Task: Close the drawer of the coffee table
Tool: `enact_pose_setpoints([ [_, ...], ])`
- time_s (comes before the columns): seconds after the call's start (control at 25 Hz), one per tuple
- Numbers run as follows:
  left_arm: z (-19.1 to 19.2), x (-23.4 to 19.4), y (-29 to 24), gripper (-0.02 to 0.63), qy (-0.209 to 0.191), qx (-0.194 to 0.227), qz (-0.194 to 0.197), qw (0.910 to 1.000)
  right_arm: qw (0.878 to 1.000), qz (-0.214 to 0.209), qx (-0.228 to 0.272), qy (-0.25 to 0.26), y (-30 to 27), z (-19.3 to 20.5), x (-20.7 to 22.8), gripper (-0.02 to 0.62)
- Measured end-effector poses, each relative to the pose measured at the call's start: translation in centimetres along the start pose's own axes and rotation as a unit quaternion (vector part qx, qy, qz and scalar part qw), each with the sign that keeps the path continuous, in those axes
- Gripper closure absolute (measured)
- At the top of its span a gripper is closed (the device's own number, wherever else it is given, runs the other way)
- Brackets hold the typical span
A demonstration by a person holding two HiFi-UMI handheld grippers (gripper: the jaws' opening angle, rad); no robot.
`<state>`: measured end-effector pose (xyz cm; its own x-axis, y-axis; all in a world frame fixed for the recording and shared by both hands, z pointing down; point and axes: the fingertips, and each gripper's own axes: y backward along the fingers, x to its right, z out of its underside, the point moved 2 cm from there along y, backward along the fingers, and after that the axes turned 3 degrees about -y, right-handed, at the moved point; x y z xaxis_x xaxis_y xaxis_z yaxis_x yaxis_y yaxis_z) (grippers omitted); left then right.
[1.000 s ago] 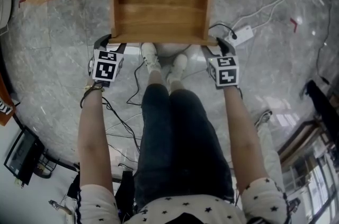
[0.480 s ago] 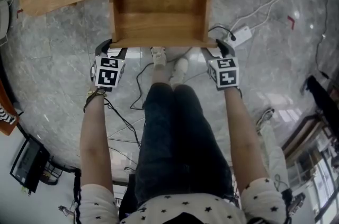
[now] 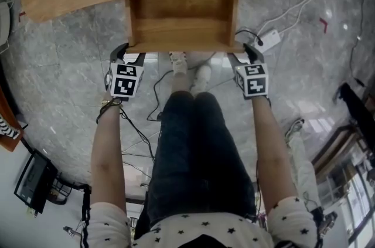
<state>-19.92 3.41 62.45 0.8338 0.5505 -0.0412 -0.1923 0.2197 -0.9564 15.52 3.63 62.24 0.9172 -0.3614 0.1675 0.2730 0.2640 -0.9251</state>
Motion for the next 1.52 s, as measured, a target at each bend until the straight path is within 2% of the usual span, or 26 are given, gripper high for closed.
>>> enact_pose_setpoints([
  [0.8,-2.1,-1.7,-0.4,0.379,-0.001,0.001,0.002,1.0000,1.000,0.004,0.012,-0.002,-0.6,-2.5,0.8,0.353],
  [1.52,-4.9,-3.7,-1.2,0.379,-0.006,0.021,-0.004,0.9998,1.000,0.008,0.023,0.000,-1.4,-5.4,2.0,0.353],
])
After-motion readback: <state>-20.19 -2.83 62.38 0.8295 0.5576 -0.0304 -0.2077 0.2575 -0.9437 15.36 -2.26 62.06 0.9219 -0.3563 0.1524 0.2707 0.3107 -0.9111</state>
